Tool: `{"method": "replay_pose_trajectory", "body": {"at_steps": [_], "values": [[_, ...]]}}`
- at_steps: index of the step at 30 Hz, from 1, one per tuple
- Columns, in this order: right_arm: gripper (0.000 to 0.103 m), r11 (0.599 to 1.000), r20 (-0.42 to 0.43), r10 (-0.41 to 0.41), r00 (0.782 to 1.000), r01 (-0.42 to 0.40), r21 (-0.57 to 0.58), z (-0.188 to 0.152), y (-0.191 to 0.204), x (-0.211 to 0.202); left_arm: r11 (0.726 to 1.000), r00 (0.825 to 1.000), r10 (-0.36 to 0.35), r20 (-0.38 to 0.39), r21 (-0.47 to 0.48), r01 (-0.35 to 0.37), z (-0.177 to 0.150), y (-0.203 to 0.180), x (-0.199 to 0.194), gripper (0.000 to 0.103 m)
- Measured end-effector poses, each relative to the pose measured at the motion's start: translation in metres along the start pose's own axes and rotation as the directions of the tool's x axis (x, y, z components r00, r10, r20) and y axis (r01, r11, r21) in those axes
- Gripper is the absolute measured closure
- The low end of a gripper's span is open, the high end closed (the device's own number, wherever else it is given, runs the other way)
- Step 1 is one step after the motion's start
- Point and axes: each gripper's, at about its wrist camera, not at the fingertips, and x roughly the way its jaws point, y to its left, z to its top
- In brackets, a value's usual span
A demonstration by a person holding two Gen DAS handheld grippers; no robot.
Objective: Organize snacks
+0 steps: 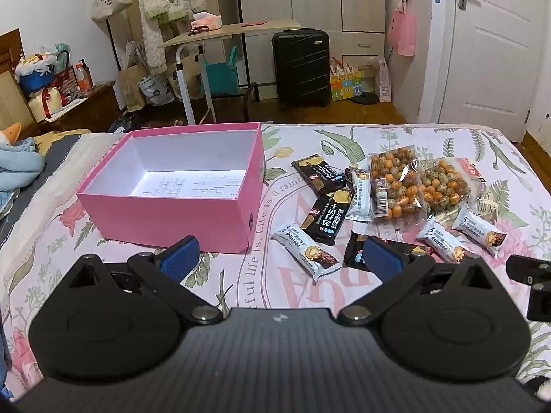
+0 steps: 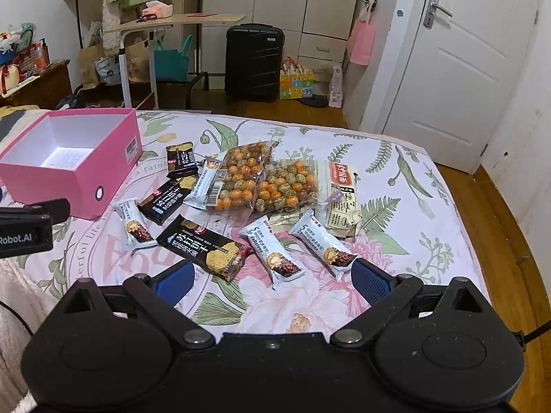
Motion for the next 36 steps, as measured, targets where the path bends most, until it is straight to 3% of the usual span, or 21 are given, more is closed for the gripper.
{"method": "replay_pose_trajectory", "body": {"at_steps": [36], "values": [[0.004,1.000,0.007,0.015,1.000,-0.015,0.016,-0.005,-0.005,0.002,1.000,1.000,-0.018,-0.024,-0.012,0.018,-0.008,0.010,0.001,0.000]]}}
